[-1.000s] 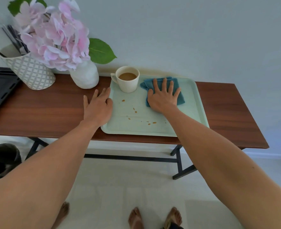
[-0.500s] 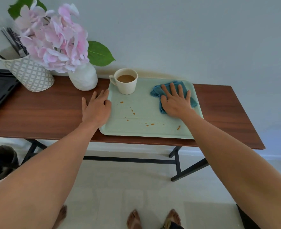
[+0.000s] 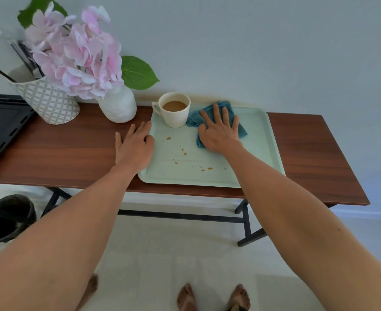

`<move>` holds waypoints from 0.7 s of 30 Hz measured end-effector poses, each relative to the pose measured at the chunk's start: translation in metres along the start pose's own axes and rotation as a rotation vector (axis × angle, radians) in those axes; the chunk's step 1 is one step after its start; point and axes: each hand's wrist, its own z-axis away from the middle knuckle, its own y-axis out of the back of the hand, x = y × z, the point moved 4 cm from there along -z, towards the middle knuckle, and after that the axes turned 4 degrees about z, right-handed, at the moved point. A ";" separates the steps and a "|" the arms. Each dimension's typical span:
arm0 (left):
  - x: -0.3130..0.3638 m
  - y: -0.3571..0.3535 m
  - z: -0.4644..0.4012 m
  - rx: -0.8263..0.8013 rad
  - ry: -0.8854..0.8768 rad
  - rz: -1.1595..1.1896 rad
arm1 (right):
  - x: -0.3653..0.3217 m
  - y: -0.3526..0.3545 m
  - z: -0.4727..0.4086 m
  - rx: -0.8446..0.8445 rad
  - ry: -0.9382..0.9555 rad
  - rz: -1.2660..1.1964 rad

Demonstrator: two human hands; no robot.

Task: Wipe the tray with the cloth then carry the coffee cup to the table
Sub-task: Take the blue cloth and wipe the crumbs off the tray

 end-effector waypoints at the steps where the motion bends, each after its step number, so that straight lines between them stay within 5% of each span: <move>1: 0.000 0.000 0.000 0.001 0.001 0.002 | 0.004 -0.002 0.003 0.011 -0.071 -0.024; 6: -0.001 -0.002 0.000 0.015 0.002 0.004 | 0.024 -0.004 0.014 0.044 -0.464 -0.081; 16: -0.004 -0.003 -0.003 0.007 0.001 -0.006 | -0.020 -0.002 0.000 -0.012 0.032 -0.006; 21: -0.002 -0.002 -0.002 0.012 0.005 0.017 | 0.037 0.000 0.016 0.010 -0.175 -0.048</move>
